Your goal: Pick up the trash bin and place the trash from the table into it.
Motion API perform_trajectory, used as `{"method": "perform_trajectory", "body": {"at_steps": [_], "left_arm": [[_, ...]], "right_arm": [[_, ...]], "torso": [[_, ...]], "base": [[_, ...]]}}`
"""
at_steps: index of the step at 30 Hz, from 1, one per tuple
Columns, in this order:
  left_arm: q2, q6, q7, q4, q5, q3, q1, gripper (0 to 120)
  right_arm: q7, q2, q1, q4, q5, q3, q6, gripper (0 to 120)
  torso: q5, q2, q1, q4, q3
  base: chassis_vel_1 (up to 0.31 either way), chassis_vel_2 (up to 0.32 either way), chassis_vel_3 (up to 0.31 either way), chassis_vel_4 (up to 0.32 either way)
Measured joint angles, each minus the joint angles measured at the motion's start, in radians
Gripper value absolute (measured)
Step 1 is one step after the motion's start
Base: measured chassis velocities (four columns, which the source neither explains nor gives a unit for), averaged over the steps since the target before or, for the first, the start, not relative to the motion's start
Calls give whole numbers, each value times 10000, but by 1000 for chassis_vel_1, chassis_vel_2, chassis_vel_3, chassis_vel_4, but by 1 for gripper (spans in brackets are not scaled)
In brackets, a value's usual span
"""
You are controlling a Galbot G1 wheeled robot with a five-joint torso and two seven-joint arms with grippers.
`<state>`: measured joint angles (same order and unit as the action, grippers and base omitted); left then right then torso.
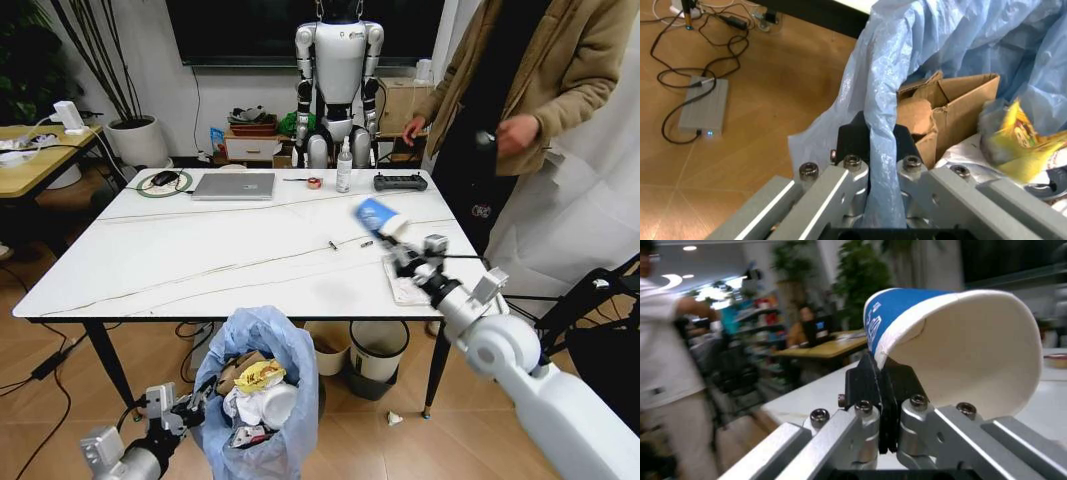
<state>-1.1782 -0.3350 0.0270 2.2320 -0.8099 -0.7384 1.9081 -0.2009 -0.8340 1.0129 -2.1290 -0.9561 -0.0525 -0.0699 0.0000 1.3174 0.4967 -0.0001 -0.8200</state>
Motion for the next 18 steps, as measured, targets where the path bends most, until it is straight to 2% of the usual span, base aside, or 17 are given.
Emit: {"method": "perform_trajectory", "body": {"at_steps": [6, 7, 13, 18], "left_arm": [[90, -109, -102, 101, -104, -10, -25, 0], [90, -109, -102, 101, -104, -10, -25, 0], [121, -202, -181, 215, -194, -42, -43, 0], [105, -222, -208, 275, -253, -95, -37, 0]], "right_arm": [[-462, 108, -591, -348, 397, 2549, 458, 0], [-462, 108, -591, -348, 397, 2549, 458, 0], [-726, 8, -1008, 77, 784, 4115, 849, 0], [-699, -3, -880, 275, 1370, 4505, 910, 0]], "torso": [[-2, 0, 0, 2, -1], [-2, 0, 0, 2, -1], [-1, -1, 1, 2, -2], [-1, -1, 1, 1, -2]], "base": [[0, 0, 0, 0], [0, 0, 0, 0], [0, 0, 0, 0], [0, 0, 0, 0]]}}
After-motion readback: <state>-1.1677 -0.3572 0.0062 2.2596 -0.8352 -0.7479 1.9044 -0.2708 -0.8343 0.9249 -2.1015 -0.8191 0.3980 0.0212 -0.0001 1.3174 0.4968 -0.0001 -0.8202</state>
